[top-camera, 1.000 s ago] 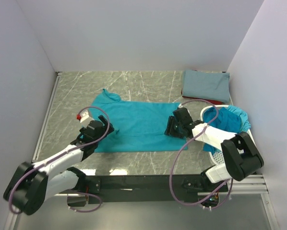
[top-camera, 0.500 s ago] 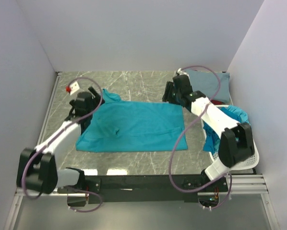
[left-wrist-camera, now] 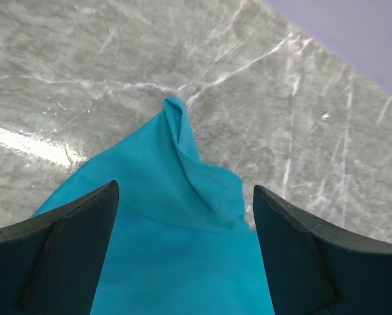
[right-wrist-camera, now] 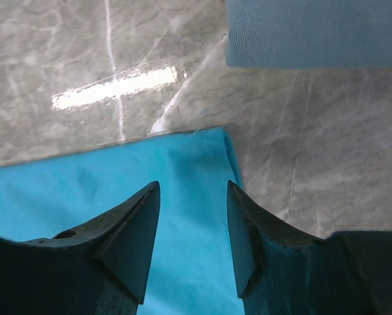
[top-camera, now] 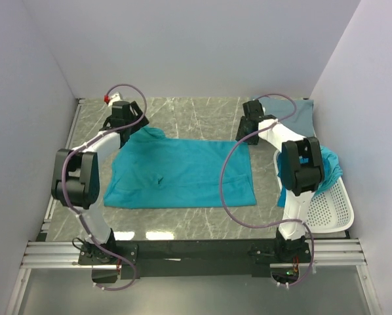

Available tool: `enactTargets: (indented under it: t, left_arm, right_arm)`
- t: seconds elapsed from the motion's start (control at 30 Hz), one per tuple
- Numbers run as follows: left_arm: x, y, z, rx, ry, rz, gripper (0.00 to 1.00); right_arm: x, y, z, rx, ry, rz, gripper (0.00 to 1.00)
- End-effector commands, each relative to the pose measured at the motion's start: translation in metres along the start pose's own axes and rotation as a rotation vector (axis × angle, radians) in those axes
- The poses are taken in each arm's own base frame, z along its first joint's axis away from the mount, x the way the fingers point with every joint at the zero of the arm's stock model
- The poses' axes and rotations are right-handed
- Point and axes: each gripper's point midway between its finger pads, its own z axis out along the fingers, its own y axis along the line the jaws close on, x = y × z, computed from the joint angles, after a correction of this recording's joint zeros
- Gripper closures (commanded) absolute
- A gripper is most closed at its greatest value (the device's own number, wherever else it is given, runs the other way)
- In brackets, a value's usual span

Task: Fold and stack the t-shirts
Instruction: Fold the tshirt

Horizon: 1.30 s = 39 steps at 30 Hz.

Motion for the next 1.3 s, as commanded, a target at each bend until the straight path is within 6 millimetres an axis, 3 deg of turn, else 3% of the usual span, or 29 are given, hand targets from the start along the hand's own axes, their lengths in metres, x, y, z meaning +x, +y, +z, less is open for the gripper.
enactTargets:
  t: [0.0,0.13,0.33,0.43,0.63,0.93,1.07,1.27]
  left_arm:
    - [-0.007,-0.011,0.012,0.045,0.016,0.006,0.11]
    - [0.003,-0.009,0.026,0.040,0.041,0.001,0.11]
    - [0.002,-0.008,0.038,0.036,0.044,0.004,0.11]
    - [0.002,-0.009,0.043,0.040,0.047,0.003,0.11]
    - [-0.002,-0.012,0.042,0.052,0.042,0.001,0.11]
    - [-0.006,-0.013,0.052,0.037,0.037,0.007,0.13]
    - [-0.013,-0.014,0.062,0.017,0.024,0.018,0.16]
    - [-0.011,-0.008,0.078,-0.030,0.031,0.026,0.24]
  right_arm:
    - [-0.023,-0.003,-0.001,0.039,-0.054,-0.014,0.48]
    - [-0.024,-0.012,0.009,0.082,-0.054,-0.004,0.49]
    - [-0.028,-0.013,0.019,0.097,-0.054,0.007,0.50]
    - [-0.032,-0.012,0.020,0.099,-0.050,0.010,0.50]
    - [-0.021,-0.014,0.032,0.104,0.010,0.019,0.53]
    - [-0.010,-0.021,0.035,0.114,0.055,0.021,0.67]
    - [-0.008,-0.020,0.036,0.110,0.061,0.022,0.82]
    - [-0.007,-0.020,0.036,0.102,0.063,0.018,0.87]
